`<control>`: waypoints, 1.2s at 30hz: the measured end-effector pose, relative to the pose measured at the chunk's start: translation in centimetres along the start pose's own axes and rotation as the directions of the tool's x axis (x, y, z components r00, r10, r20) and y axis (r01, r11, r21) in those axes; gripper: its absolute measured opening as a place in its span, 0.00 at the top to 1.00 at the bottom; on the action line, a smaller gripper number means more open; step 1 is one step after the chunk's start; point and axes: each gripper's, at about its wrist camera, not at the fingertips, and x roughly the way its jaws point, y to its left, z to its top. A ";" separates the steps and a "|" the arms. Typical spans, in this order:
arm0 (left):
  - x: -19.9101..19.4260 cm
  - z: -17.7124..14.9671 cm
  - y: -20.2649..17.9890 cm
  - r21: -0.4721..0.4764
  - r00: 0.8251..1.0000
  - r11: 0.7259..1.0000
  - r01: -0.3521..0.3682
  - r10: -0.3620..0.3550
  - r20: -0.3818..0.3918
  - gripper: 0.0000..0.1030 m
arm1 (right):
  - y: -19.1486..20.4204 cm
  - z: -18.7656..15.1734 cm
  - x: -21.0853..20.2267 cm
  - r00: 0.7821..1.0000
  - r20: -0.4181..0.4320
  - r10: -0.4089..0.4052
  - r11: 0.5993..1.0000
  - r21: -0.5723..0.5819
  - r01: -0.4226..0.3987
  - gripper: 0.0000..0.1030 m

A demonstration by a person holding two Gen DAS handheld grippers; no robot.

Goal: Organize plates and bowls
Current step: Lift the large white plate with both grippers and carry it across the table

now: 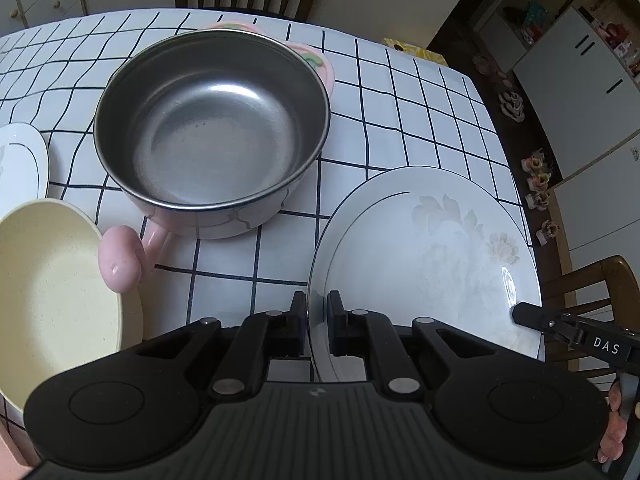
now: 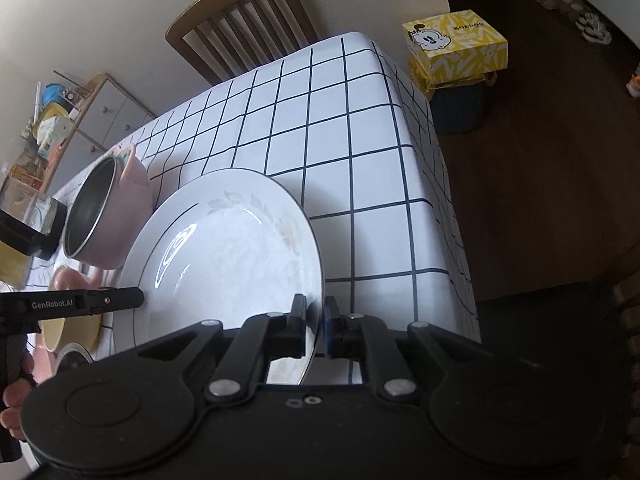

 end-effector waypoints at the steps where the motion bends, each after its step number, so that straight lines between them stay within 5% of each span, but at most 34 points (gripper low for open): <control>1: 0.0 0.0 0.0 -0.001 1.000 1.000 0.002 -0.002 -0.002 0.92 | 0.0 -0.1 -0.1 1.000 0.001 -0.003 1.000 0.002 0.003 0.91; 20: -5.1 -2.1 -2.0 0.042 0.996 0.997 0.065 -0.067 0.050 0.92 | 0.5 -1.3 -6.1 0.997 0.069 -0.016 1.000 0.013 0.015 0.92; 36: -14.5 -9.6 1.6 0.053 0.991 0.994 0.092 -0.097 0.097 0.92 | 6.1 -7.8 -12.3 0.993 0.115 -0.001 1.000 0.018 -0.001 0.92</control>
